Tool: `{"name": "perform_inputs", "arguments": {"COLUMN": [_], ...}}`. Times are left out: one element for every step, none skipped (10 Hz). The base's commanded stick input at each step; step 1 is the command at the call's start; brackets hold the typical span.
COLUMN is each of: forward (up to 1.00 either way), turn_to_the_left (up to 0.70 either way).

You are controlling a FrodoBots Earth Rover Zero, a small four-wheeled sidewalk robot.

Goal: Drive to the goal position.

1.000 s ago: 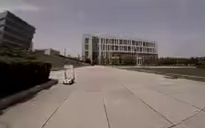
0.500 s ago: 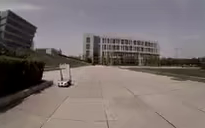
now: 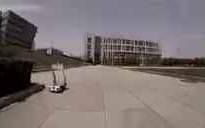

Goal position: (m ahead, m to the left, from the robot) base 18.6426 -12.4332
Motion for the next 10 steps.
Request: {"name": "perform_inputs", "arguments": {"forward": [1.00,1.00,1.00,1.00,1.00,1.00,1.00,1.00,1.00,1.00], "turn_to_the_left": [0.00,0.00,0.00,0.00,0.00,-0.11,-0.30,-0.36,-0.24,0.00]}}
